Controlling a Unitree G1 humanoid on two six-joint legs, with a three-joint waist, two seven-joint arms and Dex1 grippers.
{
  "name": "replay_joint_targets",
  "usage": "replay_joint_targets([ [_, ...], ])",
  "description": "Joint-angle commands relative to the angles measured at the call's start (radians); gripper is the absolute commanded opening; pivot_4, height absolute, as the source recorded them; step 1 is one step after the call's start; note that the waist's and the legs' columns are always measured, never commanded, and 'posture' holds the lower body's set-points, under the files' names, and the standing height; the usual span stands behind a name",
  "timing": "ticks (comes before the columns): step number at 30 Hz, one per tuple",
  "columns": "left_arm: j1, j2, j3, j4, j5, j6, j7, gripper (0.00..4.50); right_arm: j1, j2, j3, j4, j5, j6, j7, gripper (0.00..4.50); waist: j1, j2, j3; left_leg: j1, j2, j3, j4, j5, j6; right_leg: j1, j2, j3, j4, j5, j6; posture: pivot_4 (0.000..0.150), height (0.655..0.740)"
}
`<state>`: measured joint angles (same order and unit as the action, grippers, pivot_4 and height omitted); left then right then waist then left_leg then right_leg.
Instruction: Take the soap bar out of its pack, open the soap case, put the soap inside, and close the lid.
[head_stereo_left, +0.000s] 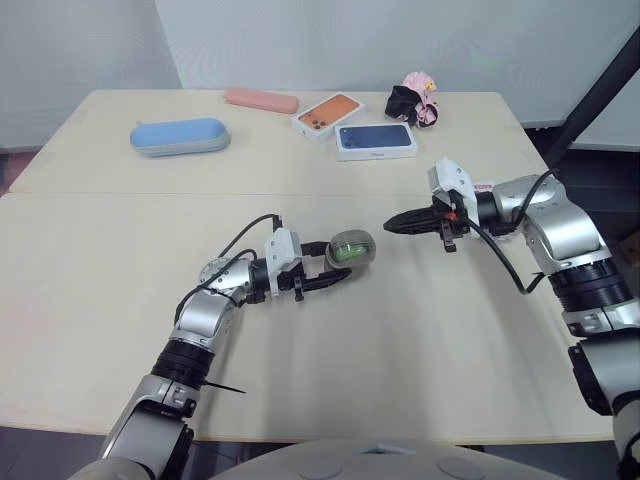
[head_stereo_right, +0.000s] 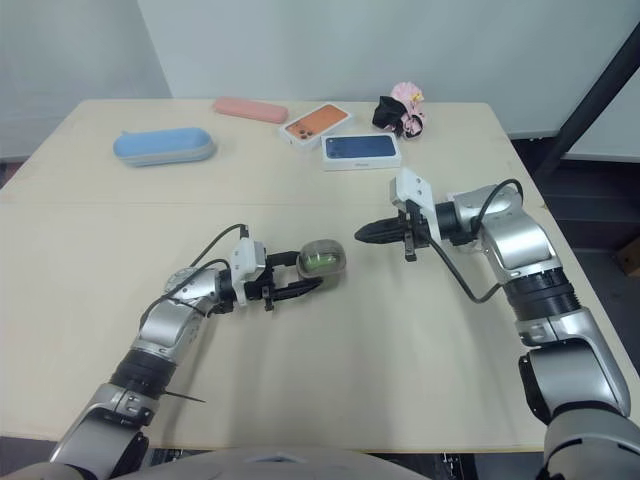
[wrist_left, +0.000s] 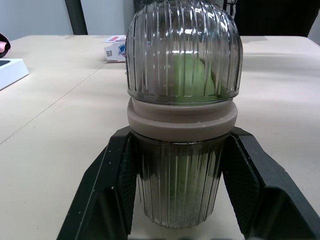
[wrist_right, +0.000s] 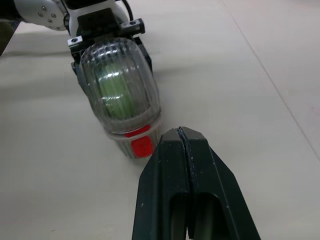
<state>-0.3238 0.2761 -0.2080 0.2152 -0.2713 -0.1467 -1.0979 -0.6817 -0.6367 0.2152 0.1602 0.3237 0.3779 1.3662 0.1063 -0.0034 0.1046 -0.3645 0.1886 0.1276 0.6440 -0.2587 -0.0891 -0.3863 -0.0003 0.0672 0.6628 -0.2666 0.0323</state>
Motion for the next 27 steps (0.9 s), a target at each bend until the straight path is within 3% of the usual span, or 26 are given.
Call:
replay_joint_targets([
  [1,-0.003,0.011,0.007,-0.017,-0.001,-0.006,0.002,1.90,0.015,-0.021,0.001,-0.022,-0.012,-0.032,0.029,0.02,0.000,0.000,0.000,0.000,0.000,0.000,0.000,0.000,0.000,0.000,0.000,0.000,0.000,0.000,0.000,0.150,0.7400],
  [27,0.004,0.013,0.002,-0.022,0.008,-0.007,0.012,1.90,0.055,0.006,-0.007,-0.135,0.026,0.033,0.020,0.02,0.000,0.000,0.000,0.000,0.000,0.000,0.000,0.000,0.000,0.000,0.000,0.000,-0.001,0.000,0.000,0.150,0.7400],
])
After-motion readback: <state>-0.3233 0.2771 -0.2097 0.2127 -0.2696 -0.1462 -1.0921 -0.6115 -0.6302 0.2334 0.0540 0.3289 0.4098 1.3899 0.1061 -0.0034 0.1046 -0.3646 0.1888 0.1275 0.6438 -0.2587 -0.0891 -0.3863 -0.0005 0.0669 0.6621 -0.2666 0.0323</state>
